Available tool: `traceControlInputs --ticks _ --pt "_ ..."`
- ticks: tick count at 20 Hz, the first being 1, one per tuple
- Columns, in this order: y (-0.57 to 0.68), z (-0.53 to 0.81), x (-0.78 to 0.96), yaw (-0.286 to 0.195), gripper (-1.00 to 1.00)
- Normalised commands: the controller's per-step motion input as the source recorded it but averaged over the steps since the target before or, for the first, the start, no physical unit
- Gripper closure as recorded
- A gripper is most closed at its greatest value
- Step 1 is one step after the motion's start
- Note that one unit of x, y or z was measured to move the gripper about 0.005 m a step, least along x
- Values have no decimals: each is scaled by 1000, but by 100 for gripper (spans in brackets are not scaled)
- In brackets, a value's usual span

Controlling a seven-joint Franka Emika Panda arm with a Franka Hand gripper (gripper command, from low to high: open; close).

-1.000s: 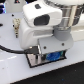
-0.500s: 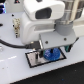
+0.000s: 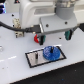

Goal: Insert the blue gear onto the right peg, followed by the red gear

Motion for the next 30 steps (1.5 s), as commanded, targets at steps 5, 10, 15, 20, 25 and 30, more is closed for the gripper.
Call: traceControlInputs --ticks 5,10,15,20,25,30 --pt "23 -69 -592 0 -100" --pt "-3 -183 -574 0 -100" --pt "-70 -279 -383 0 -100" --pt "5 -243 -278 0 -100" --pt "-35 -207 -167 0 -100" --pt "-69 -153 -119 0 -100"
